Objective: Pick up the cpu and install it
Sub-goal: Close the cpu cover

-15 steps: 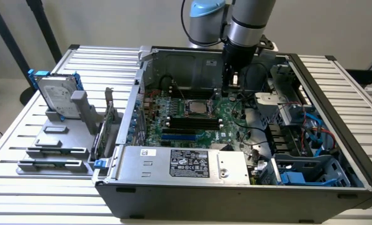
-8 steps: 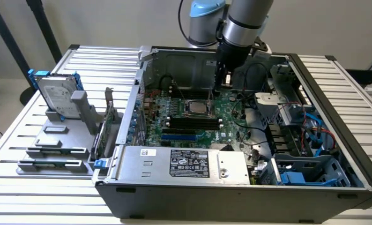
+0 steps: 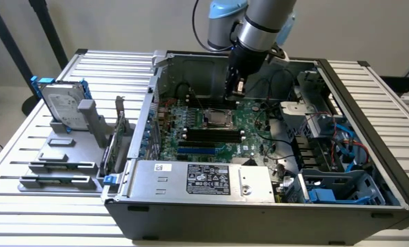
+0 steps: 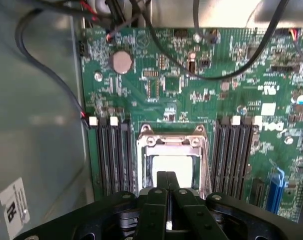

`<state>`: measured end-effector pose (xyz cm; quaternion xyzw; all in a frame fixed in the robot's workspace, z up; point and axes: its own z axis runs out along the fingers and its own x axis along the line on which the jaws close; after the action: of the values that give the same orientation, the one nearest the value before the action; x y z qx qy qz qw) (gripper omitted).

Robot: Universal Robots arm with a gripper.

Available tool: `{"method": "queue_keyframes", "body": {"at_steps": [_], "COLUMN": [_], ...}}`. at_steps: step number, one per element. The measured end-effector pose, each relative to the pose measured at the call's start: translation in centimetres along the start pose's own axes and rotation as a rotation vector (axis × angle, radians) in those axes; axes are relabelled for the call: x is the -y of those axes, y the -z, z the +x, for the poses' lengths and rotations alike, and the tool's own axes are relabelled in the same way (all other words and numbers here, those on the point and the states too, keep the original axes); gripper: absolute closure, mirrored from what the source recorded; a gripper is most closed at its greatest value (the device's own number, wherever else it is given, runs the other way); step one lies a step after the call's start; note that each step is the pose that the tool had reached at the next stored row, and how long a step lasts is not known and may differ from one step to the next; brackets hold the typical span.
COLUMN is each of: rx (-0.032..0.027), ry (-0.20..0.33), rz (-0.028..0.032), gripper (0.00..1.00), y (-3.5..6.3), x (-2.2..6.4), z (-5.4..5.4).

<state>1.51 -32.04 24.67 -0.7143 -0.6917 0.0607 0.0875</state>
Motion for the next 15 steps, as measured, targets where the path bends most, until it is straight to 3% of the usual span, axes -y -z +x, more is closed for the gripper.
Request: {"method": "queue_keyframes", "body": {"at_steps": [3,7,11,15], "rx": [0.0004,0.0009,0.0012,0.0013], "ry": [0.0,-0.001,-0.001,0.0], "rz": [0.015,0.0281,0.0357,0.0388], "gripper": [0.89,0.89,0.89,0.89], "y": [-0.34,-0.93,-1.71,-2.53], "x": [0.79,1.91,3.04,3.54], "z": [0.0,-0.1,-0.2,-0.3]}}
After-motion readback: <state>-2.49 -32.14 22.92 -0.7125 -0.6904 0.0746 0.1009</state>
